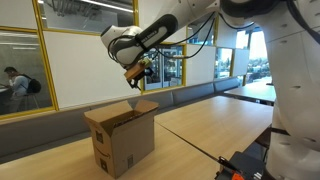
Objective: Put the plastics and the bottle in the box respectively
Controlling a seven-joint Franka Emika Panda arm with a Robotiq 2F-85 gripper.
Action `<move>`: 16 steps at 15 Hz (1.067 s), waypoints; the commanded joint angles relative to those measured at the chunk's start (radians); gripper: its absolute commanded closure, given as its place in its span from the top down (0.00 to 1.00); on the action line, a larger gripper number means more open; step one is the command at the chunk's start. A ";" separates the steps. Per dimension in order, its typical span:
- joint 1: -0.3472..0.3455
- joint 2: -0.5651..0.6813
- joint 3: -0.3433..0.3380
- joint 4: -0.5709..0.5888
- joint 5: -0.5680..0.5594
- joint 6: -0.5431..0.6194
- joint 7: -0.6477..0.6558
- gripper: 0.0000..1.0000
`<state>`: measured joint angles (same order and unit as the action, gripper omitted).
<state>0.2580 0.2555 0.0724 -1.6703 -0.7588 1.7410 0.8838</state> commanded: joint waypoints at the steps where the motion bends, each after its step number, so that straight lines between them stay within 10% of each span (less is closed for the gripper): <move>1: -0.010 -0.222 0.017 -0.184 0.015 -0.114 0.050 1.00; 10: -0.066 -0.706 0.070 -0.573 0.151 -0.342 0.171 1.00; 16: -0.019 -1.055 -0.085 -0.891 0.374 -0.194 0.116 1.00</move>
<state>0.2175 -0.6022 0.0620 -2.3959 -0.4522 1.4691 1.0258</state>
